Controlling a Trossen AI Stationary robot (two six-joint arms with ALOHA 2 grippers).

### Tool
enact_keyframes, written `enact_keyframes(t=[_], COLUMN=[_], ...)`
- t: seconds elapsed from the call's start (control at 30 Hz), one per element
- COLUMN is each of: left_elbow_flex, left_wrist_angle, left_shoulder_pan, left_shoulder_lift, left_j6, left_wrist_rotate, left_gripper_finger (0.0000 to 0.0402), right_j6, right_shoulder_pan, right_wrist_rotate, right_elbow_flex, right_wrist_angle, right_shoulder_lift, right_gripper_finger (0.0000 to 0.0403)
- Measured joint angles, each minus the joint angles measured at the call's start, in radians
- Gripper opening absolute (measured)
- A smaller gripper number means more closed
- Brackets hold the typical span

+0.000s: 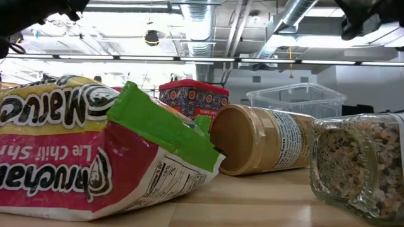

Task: Pick & Place Food Item
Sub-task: Put the green noodle pack into the right transparent bin

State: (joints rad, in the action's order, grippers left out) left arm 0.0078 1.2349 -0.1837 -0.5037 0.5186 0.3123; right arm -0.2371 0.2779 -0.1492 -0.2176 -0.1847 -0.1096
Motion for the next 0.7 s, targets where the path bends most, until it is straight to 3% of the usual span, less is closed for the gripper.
enact_keyframes(t=[0.13,0.4,0.53,0.7], left_elbow_flex=[0.046,0.221,0.27,0.275], left_wrist_angle=[-0.025,-0.252,-0.315,-0.377], left_shoulder_pan=[0.0,0.0,0.0,0.0], left_shoulder_lift=[-0.003,-0.047,-0.073,-0.074], left_j6=[0.027,0.147,0.158,0.158], left_wrist_rotate=[-0.004,-0.01,-0.012,-0.007], left_gripper_finger=[0.03,0.0298,0.0298,0.0298], right_j6=[0.011,-0.017,-0.138,-0.378], right_shoulder_pan=[0.015,0.12,0.173,0.221], right_wrist_rotate=[0.048,0.037,-0.035,-0.031], right_elbow_flex=[-0.088,-0.457,-0.69,-0.933], right_wrist_angle=[0.049,0.422,0.728,1.078], right_shoulder_lift=[-0.115,-0.466,-0.646,-0.881], right_gripper_finger=[0.0256,0.0255,0.0255,0.0255])
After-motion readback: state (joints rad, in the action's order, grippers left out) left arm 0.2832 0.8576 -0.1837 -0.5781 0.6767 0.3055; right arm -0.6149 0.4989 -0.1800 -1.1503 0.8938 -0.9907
